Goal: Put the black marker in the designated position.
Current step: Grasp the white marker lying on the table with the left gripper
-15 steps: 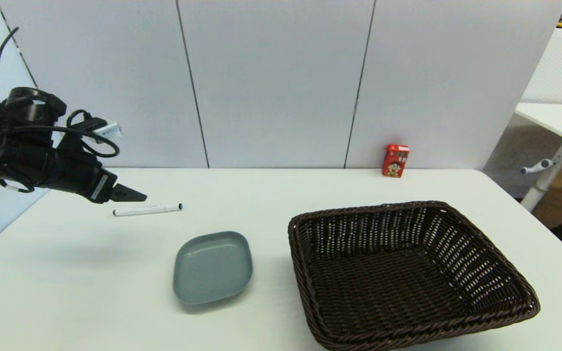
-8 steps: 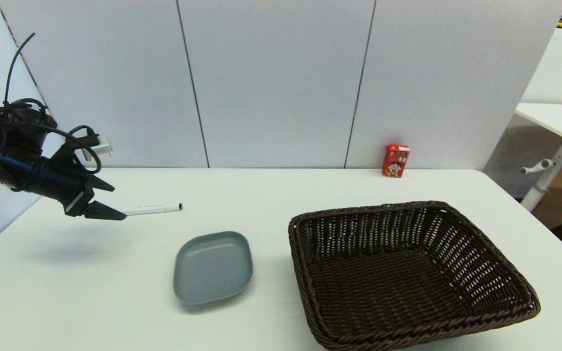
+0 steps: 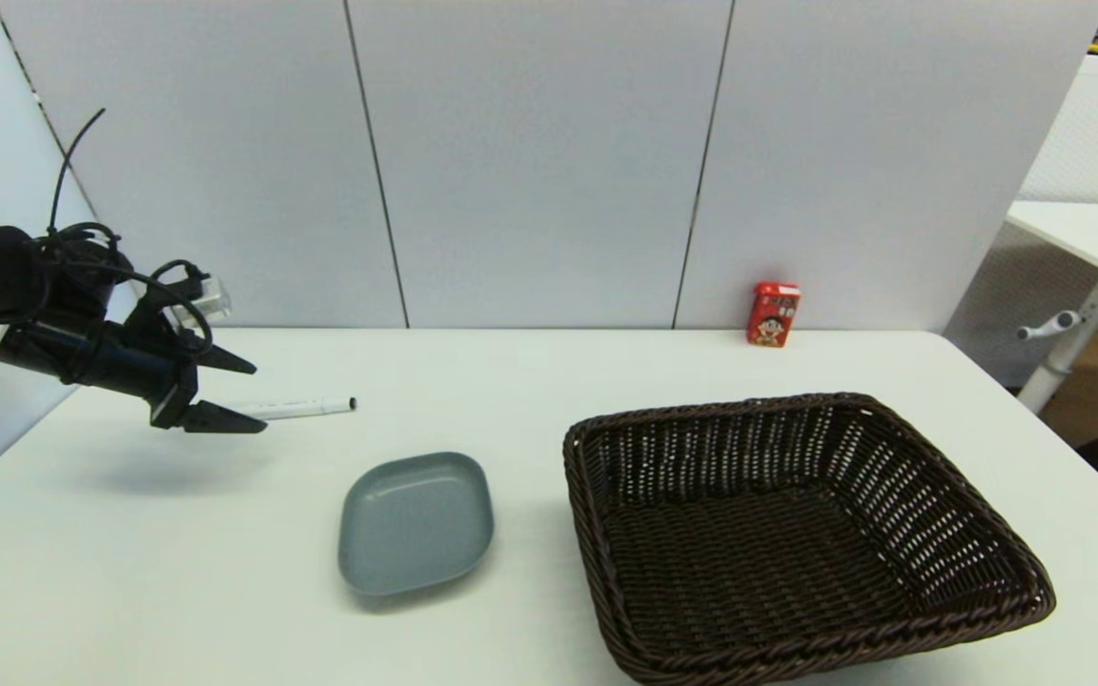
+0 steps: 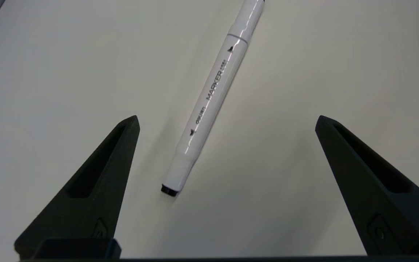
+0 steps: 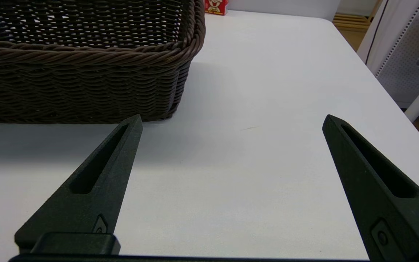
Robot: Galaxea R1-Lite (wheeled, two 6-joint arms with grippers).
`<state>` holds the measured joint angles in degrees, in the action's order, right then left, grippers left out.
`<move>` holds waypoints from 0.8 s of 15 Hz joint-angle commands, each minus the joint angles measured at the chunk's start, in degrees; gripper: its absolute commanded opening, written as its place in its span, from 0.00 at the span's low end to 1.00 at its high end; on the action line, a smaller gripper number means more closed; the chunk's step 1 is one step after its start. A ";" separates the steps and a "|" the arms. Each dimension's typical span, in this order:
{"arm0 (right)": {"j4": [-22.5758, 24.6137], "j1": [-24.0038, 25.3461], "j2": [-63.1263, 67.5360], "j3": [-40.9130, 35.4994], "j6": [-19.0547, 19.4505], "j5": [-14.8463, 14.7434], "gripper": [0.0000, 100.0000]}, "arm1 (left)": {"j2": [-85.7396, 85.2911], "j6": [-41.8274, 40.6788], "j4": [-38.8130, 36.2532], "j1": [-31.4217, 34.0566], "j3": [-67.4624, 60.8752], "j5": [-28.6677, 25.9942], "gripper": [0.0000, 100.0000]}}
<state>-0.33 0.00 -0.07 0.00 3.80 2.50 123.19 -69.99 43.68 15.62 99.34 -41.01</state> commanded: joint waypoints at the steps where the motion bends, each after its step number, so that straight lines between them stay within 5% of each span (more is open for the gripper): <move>1: -0.02 0.00 0.07 0.00 0.06 0.05 1.00 | 2.76 -0.50 0.27 0.03 0.85 -2.15 1.00; 12: -0.02 0.00 0.07 0.00 0.06 0.05 1.00 | 8.39 -0.59 0.09 -0.32 4.19 -4.43 1.00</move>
<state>-0.33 0.00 -0.07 0.00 3.83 2.52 130.79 -70.19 43.61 15.32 103.25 -45.12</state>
